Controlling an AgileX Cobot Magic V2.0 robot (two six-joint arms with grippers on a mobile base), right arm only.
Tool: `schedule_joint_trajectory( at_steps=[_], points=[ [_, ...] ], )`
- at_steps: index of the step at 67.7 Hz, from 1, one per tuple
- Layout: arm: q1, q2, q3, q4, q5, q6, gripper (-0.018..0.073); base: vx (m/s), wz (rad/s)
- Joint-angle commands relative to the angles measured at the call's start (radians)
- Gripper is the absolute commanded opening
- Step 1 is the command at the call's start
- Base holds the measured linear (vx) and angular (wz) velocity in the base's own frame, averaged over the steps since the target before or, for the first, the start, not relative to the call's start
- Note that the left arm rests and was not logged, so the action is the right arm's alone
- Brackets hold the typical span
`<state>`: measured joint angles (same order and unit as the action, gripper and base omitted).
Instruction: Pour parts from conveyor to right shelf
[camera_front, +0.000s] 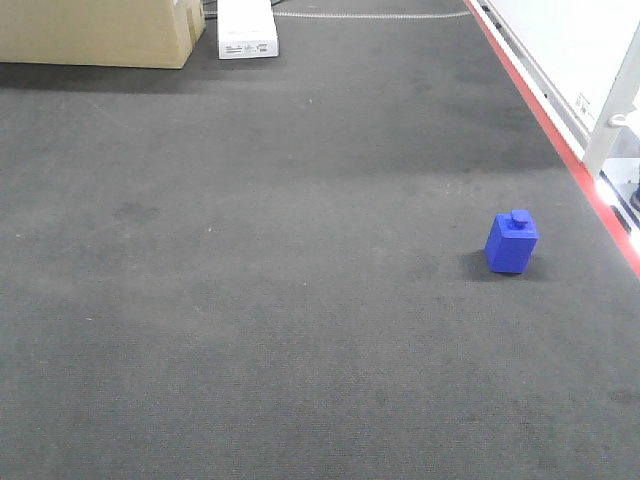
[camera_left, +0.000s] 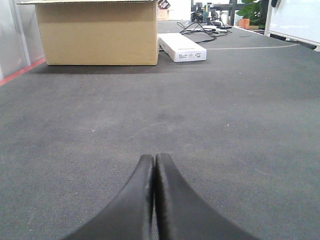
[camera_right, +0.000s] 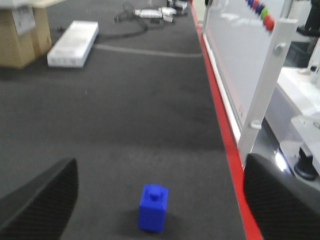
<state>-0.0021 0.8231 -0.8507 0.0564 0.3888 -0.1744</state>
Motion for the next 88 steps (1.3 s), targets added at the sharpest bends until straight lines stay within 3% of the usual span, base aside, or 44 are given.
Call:
schedule_joint_trajectory(
  at_steps=[1, 9, 20, 56, 76, 88],
  points=[
    [0.0, 0.054, -0.03, 0.004, -0.064, -0.024, 0.0714, 0.0, 0.0],
    [0.0, 0.111, -0.046, 0.029, -0.01, 0.01, 0.07, 0.0, 0.0],
    [0.0, 0.227, -0.179, 0.036, 0.171, 0.096, 0.068, 0.0, 0.0],
    [0.0, 0.909, -0.968, 0.024, 0.892, 0.111, 0.0655, 0.0, 0.0],
    [0.0, 1.129, -1.157, -0.094, 0.899, 0.144, 0.0646, 0.0, 0.0],
    [0.0, 1.196, -1.163, -0.082, 0.899, 0.145, 0.064, 0.0, 0.0]
  ],
)
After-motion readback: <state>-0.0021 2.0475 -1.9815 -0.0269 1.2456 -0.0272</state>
